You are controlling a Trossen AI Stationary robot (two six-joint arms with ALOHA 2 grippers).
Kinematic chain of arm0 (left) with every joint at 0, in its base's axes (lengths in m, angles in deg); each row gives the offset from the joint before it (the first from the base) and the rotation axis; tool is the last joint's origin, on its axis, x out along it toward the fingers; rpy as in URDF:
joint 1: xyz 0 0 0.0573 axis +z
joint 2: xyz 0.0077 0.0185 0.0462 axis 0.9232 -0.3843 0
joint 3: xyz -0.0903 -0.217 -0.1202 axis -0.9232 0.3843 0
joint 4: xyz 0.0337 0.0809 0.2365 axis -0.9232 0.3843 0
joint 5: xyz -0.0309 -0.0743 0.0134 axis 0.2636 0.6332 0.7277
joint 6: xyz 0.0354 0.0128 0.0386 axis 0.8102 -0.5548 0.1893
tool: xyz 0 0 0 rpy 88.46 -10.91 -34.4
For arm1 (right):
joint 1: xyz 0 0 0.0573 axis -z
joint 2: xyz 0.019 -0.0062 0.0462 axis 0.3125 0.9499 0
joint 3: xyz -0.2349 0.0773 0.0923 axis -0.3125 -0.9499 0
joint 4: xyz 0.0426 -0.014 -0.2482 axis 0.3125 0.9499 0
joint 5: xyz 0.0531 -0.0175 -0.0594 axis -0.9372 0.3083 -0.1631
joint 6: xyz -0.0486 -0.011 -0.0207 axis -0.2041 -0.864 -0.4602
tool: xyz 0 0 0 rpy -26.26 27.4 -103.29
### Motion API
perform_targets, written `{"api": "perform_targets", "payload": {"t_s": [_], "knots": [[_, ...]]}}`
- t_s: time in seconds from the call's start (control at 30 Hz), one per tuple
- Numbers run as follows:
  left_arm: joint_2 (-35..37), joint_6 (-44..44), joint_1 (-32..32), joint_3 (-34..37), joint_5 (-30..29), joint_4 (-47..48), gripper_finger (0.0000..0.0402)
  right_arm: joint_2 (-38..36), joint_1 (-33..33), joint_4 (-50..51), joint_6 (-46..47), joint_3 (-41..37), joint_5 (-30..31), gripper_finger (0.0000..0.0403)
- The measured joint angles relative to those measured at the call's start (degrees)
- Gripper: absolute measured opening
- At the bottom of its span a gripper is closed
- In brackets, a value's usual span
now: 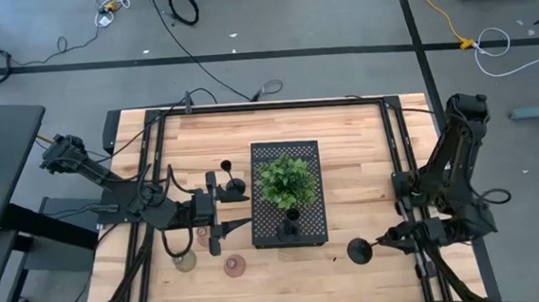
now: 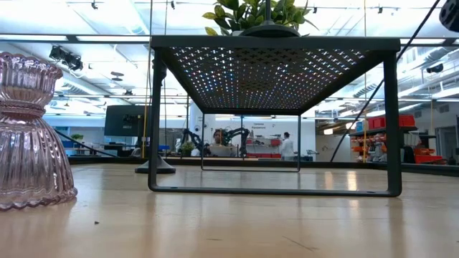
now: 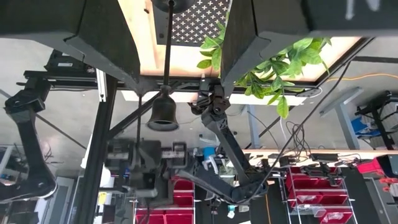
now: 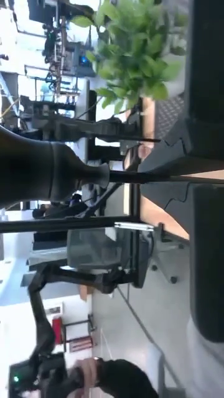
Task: Pick & Place candle stick holders
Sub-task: Align the right black candle holder with the other black candle holder on the shelf
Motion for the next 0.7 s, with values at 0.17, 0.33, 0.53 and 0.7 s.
{"api": "perform_targets", "payload": {"t_s": [0.17,0.33,0.53,0.7], "knots": [[0.0,0.0,0.0,0.0,0.0,0.0,0.0225,0.1,5.6,9.3,4.4,5.5,-0.2,0.0],[0.0,0.1,0.0,0.0,0.0,0.0,0.0225,0.2,13.8,14.1,9.4,8.1,-4.9,0.0],[0.0,0.1,0.0,0.0,0.0,0.1,0.0225,0.8,23.2,17.8,13.7,10.0,-14.0,0.0],[0.0,0.2,0.0,0.0,0.0,1.1,0.0225,3.3,28.4,23.3,16.9,13.4,-19.8,0.0]]}}
